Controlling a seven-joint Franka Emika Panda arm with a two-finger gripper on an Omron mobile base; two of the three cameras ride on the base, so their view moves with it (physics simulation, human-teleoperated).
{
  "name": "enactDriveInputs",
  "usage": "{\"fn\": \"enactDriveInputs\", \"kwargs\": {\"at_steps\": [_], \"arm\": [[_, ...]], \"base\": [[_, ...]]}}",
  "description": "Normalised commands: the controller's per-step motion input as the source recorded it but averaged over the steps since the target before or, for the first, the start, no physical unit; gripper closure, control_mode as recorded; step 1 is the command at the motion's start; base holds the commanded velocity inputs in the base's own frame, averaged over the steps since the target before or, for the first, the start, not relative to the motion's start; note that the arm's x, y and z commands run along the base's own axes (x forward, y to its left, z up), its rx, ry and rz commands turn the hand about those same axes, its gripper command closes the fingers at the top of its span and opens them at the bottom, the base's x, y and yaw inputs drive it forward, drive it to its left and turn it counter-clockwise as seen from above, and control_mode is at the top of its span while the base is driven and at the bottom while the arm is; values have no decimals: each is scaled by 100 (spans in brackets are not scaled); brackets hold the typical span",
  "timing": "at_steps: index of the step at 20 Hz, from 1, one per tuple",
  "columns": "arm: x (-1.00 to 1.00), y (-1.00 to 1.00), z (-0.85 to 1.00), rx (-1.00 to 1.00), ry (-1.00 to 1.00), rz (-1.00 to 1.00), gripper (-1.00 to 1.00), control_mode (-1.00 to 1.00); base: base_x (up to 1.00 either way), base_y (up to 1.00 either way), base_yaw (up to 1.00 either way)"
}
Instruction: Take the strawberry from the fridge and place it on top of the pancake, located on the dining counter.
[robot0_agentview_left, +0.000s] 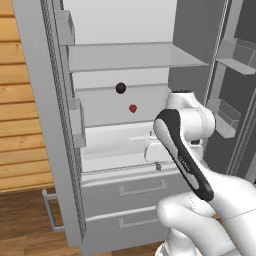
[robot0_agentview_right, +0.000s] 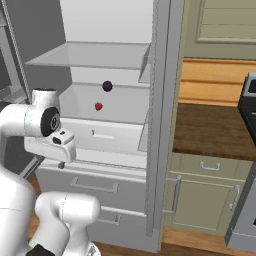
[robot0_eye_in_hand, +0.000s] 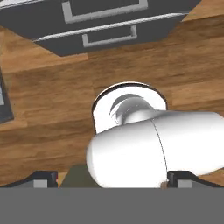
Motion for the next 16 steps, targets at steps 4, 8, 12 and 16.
{"fn": "enactDriveInputs", "kwargs": {"at_steps": [4,8,12,16], "arm": [[-53,-67,-11,-29,-23,14,-100,-100],[-38,-48,0,4,-7,4,-100,-100],[0,-62,-1,16,0,0,-100,-100],[0,-14,0,1,0,0,-100,-100]], "base": [[0,0,0],[0,0,0],[0,0,0],[0,0,0]]}}
